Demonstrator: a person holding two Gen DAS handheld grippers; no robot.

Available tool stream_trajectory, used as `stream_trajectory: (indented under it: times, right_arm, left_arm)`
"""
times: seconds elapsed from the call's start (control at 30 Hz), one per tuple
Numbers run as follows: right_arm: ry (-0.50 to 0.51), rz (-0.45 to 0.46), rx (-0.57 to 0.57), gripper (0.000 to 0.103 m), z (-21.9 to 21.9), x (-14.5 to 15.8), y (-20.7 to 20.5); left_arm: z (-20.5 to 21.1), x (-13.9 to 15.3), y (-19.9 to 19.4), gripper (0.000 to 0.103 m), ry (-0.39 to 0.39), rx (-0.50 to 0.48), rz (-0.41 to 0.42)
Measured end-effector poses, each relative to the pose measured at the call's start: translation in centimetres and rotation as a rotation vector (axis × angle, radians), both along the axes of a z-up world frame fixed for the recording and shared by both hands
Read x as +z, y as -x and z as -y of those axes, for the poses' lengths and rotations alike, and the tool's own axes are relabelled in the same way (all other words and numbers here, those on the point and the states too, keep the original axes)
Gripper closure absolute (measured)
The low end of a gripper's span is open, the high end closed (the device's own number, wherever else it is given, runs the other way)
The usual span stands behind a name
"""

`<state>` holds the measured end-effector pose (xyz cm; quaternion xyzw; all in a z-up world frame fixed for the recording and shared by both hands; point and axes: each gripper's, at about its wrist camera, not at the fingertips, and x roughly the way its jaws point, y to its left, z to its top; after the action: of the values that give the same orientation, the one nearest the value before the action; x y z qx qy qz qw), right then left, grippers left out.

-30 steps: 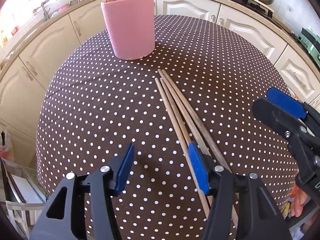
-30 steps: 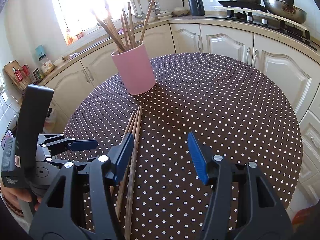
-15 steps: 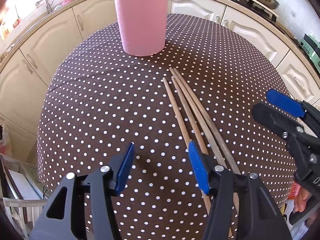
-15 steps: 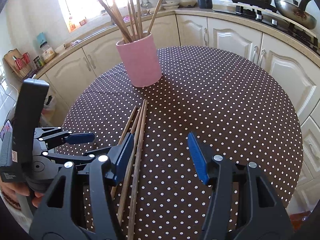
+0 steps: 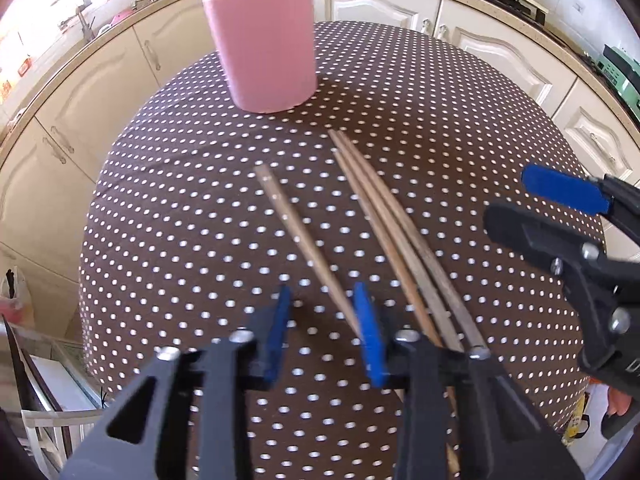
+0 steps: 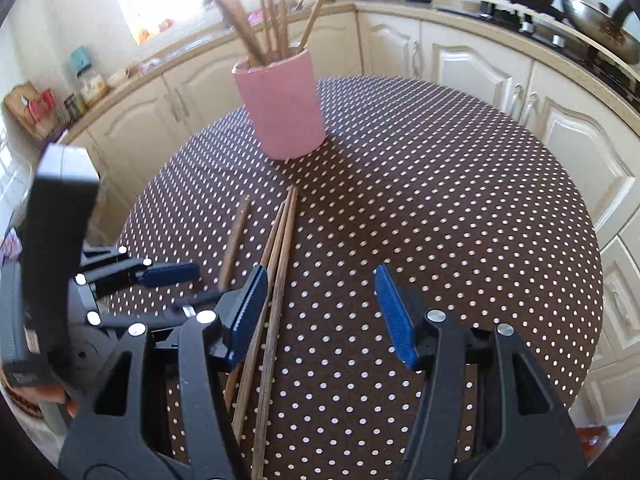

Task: Organize utensils
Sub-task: 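Close the left tool on a chopstick while the right tool grasps another chopstick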

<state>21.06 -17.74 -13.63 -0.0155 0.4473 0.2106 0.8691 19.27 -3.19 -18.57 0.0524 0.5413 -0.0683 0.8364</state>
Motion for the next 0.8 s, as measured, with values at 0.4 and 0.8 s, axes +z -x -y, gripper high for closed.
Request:
stream_trajectory:
  times: [0.4, 0.8]
  right_arm:
    - [0.166, -0.191, 0.129, 0.068, -4.4, -2.1, -2.6]
    - [0.273, -0.253, 0.199, 0.078, -7.1, -2.5, -3.7]
  left_arm:
    - [-2.5, 0.0, -0.9, 0.097, 0.063, -0.023, -0.018]
    - [-1.3, -0.1, -1.7, 0.097, 0.029, -0.037, -0.029]
